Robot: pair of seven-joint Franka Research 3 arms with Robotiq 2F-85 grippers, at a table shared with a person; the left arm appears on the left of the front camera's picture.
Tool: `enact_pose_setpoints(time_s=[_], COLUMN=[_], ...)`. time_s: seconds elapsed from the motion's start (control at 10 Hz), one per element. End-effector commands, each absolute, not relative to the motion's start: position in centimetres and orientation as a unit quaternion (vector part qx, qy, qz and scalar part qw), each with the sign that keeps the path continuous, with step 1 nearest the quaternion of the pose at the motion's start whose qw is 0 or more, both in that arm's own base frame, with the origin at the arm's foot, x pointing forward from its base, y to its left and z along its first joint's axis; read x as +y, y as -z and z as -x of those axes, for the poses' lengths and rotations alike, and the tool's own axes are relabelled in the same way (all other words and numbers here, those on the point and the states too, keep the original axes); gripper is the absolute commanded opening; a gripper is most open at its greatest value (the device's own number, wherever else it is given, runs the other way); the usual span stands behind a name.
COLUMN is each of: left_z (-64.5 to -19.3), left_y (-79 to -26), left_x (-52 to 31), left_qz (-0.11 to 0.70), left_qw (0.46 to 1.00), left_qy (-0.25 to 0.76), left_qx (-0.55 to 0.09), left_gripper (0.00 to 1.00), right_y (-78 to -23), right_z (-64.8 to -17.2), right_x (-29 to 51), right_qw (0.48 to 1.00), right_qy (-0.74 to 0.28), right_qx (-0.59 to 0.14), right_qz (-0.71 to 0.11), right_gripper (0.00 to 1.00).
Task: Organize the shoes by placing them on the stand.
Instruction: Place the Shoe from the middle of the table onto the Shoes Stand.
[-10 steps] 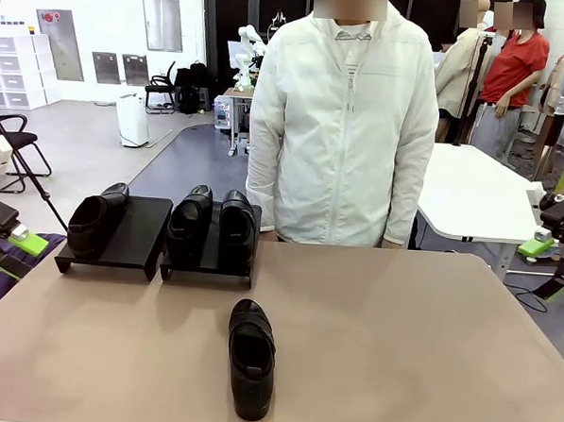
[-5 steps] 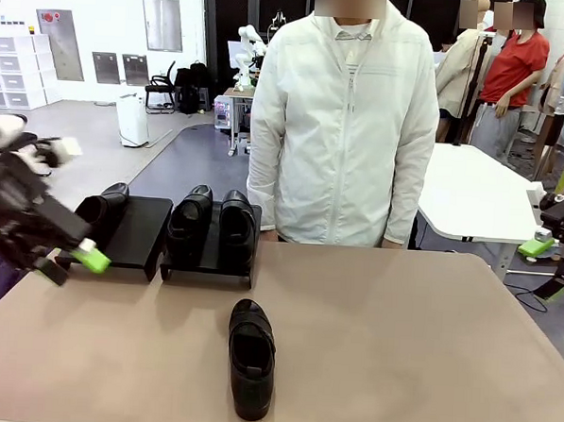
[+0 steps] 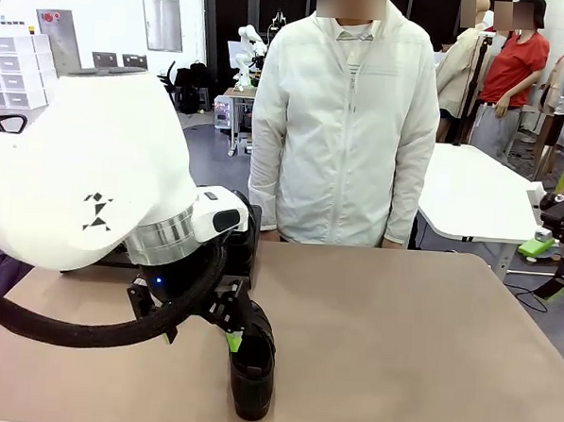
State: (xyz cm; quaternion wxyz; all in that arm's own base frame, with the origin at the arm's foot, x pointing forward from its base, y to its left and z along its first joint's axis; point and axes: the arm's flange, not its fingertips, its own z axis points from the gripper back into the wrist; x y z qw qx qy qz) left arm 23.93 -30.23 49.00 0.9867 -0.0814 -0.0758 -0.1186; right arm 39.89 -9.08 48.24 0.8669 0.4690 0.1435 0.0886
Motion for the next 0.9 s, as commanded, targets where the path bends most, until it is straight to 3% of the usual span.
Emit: enact_pose_setpoints(time_s=[0.0, 0.2, 0.4, 0.8], left_z=[-22.2, -23.6, -26.3, -29.3], left_y=[-50.6, -49.5, -45.8, -41.7], left_x=[-27.5, -29.7, -31.2, -32.7], left_qz=[0.110, 0.092, 0.093, 0.076], left_qw=[0.982, 0.985, 0.989, 0.987], left_qy=[0.126, 0.124, 0.020, -0.053], left_qx=[-0.090, -0.076, -0.115, -0.131], left_gripper=[1.00, 1.00, 1.00, 1.00], right_y=[-48.7, -48.7, -48.7, -48.7], right_z=[-40.0, -40.0, -40.0, -40.0], right_x=[-9.2, -9.2, -9.2, -9.2], right_qw=[0.871, 0.871, 0.871, 0.871], right_qy=[-0.083, -0.083, -0.083, -0.083], right_qx=[0.148, 0.148, 0.148, 0.148], right_qz=[-0.462, -0.462, -0.462, -0.462], right_gripper=[1.00, 1.00, 1.00, 1.00])
